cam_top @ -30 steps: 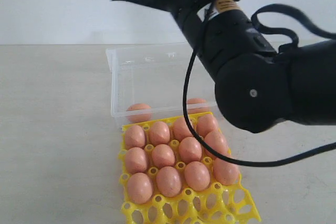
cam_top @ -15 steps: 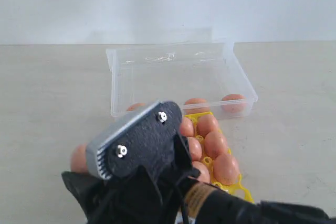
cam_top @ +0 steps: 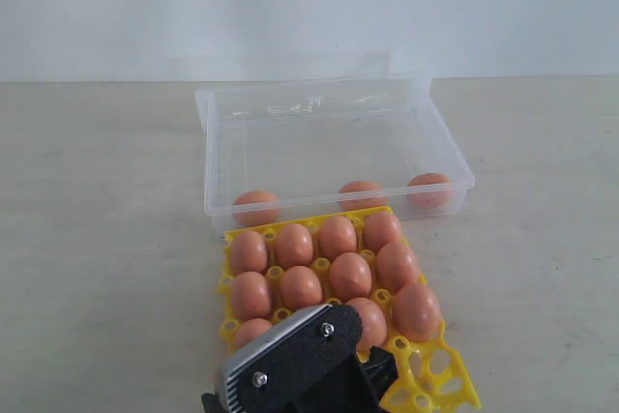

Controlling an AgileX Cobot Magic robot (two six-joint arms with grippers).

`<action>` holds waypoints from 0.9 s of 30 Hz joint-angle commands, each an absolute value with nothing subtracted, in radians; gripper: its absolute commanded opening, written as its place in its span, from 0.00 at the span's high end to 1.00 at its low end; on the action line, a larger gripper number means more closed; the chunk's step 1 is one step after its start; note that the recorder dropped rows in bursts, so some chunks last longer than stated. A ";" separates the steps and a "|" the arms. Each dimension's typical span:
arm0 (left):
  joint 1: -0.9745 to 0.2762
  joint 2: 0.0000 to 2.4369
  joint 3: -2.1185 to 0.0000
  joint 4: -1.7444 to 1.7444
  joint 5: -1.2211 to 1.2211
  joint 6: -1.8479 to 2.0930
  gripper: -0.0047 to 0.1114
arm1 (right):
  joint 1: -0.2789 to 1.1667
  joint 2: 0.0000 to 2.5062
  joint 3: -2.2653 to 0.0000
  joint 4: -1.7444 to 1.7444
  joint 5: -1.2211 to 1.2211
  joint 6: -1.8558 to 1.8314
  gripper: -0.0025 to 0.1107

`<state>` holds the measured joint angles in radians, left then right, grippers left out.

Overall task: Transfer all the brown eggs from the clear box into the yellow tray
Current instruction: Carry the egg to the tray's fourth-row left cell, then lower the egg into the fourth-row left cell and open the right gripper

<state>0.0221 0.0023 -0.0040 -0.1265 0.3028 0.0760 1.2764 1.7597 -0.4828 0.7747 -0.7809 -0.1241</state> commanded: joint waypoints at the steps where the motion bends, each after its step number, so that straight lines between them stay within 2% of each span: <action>1: 0.019 0.000 0.000 -0.123 0.292 0.079 0.92 | 1.277 1.767 -0.480 0.762 -0.803 -0.096 0.98; 5: 0.019 0.000 0.000 -0.123 0.292 0.079 0.92 | 1.277 1.767 -0.480 0.762 -0.772 -0.099 0.95; 9: 0.019 0.000 0.000 -0.123 0.292 0.079 0.92 | 1.277 1.767 -0.480 0.764 -0.770 -0.142 0.76; 12: 0.019 0.000 0.000 -0.123 0.292 0.079 0.92 | 1.277 1.767 -0.480 0.780 -0.770 -0.179 0.69; 27: 0.019 0.000 0.000 -0.123 0.292 0.079 0.92 | 1.277 1.767 -0.480 0.798 -0.740 -0.247 0.68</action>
